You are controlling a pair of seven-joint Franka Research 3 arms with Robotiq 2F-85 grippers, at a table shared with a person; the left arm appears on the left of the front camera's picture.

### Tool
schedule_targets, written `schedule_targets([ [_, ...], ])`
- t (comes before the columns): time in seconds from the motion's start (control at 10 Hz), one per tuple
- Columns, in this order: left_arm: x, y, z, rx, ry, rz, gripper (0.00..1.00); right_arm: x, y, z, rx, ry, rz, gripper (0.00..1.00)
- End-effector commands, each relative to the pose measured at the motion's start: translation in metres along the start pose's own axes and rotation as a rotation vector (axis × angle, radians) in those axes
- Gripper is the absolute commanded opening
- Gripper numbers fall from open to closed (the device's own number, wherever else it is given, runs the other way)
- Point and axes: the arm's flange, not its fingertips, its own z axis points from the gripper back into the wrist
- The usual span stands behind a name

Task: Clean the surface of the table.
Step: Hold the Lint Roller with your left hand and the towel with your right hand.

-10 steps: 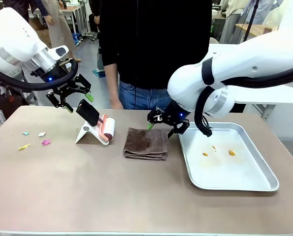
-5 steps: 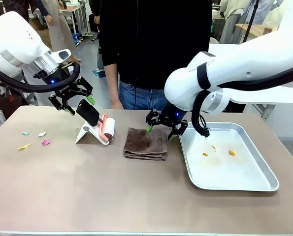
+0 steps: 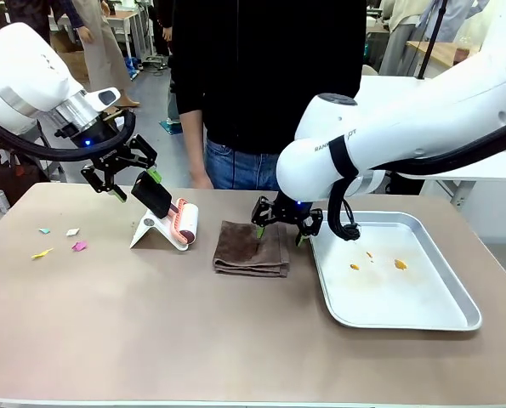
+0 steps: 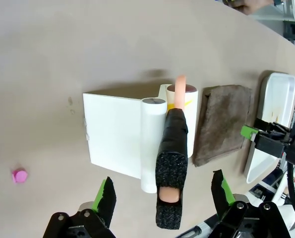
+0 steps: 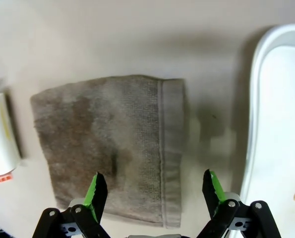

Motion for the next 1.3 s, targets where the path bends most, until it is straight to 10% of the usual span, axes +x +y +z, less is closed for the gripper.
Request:
schedule_targets([
  [0.0, 0.003, 0.004, 0.002, -0.019, 0.008, -0.022, 1.00, 0.006, 0.025, -0.003, -0.117, 0.004, -0.028, 1.00],
  [1.2, 0.006, 0.002, -0.003, -0.067, -0.001, -0.090, 1.00, 0.008, 0.035, -0.017, -0.252, 0.043, -0.043, 1.00],
])
